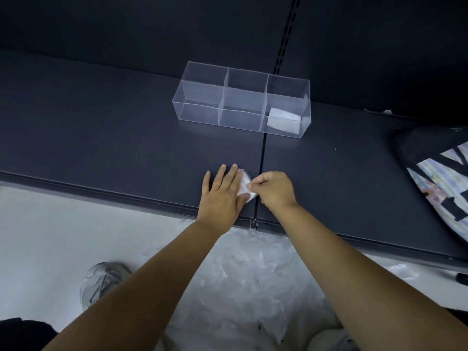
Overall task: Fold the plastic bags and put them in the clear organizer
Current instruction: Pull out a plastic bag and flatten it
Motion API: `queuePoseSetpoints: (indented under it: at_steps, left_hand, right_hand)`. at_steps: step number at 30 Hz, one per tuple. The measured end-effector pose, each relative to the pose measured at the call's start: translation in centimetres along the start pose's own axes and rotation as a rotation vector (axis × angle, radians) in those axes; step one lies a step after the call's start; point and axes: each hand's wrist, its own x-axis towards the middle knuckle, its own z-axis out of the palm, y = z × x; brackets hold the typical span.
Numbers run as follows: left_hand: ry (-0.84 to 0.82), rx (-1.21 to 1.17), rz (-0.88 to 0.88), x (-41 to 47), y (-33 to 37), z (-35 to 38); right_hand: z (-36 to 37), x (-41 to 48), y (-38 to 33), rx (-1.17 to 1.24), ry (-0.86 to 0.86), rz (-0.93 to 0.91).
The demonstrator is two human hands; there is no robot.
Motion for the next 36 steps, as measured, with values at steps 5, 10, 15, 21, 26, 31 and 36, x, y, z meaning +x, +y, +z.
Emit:
queuePoseSetpoints:
  at_steps: [5, 10, 15, 21, 26, 31, 36]
  left_hand:
    - [-0.074, 0.087, 0.012, 0.0, -1.2, 0.7]
    - [-0.125, 0.099, -0.011, 0.1, -1.1, 0.4]
    - [-0.123, 0.079, -0.097, 0.2, -0.3, 0.3]
    - [-0.068, 0.007, -0.076, 0.5, -1.4, 0.5]
    - [-0.024, 0.074, -0.072, 1.5, -2.3, 0.6]
    - [-0.006, 0.064, -0.080, 1.3, -2.3, 0.9]
    - [0.008, 0.055, -0.089, 1.4, -2.3, 1.0]
  right_hand:
    - [1.2, -1.8, 1.0, -0.140, 0.184, -0.124]
    - [1.4, -2.5, 1.5, -0.186, 0.233, -0.147]
    - [1.6, -1.4, -0.5, -0.009, 0.193, -0.019]
    - [-2.5, 1.5, -2.3, 0.071, 0.142, -0.090]
    - [-10.5, 8.7, -7.0, 0.277, 0.162, -0.174]
    - [-11.6, 14.6, -7.1, -0.096, 0.226, -0.116]
    - [-9.6, 16.1, -6.4, -0.681, 0.300, -0.202]
